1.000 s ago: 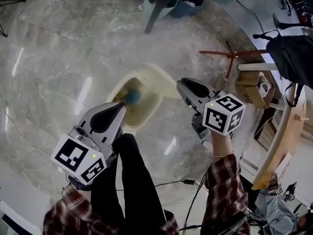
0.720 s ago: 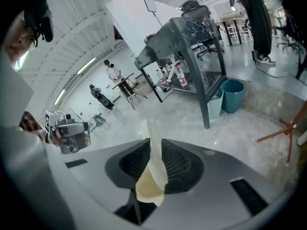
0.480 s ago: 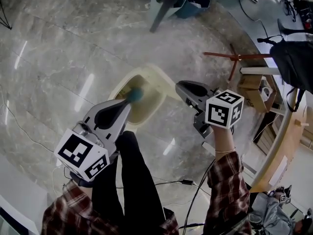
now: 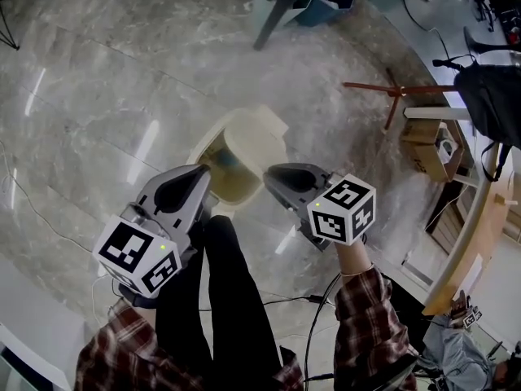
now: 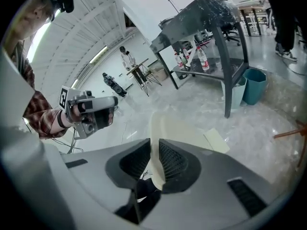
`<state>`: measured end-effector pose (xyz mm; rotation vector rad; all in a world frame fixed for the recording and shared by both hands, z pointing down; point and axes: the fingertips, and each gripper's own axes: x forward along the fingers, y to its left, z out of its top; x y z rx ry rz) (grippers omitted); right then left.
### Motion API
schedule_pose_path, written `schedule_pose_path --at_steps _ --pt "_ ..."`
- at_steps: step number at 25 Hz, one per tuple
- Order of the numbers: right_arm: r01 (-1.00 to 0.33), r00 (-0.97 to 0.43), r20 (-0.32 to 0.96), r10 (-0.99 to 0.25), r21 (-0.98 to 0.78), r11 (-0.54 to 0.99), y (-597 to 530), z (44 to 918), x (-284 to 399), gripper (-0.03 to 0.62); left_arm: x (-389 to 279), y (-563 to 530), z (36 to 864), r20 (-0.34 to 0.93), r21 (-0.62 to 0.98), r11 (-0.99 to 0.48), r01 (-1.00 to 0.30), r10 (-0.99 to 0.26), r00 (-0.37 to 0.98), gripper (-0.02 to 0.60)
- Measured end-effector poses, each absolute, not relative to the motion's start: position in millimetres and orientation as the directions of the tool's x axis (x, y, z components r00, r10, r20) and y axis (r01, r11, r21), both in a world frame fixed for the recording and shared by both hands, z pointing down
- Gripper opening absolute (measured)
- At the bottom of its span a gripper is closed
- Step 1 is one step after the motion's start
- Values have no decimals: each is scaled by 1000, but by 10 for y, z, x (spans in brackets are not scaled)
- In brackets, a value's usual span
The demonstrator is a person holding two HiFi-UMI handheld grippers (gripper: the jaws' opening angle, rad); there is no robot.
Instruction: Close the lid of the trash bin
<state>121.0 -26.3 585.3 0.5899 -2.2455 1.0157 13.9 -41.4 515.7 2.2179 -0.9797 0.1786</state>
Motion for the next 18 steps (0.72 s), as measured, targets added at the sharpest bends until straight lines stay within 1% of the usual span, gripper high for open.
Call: schedule_pose_path --at_steps 7,13,18 --pt "-562 -711 699 -73 -504 655 194 6238 872 64 65 -273 5434 405 568 -462 -681 -564 720 12" --pt "-571 -688 725 -38 -508 644 449 6655 695 58 -39 -172 5689 429 573 -453 -683 -545 721 12" --pt "-594 -644 764 -32 -473 650 557 6996 601 28 -142 -124 5853 446 567 -453 -688 -533 719 12"
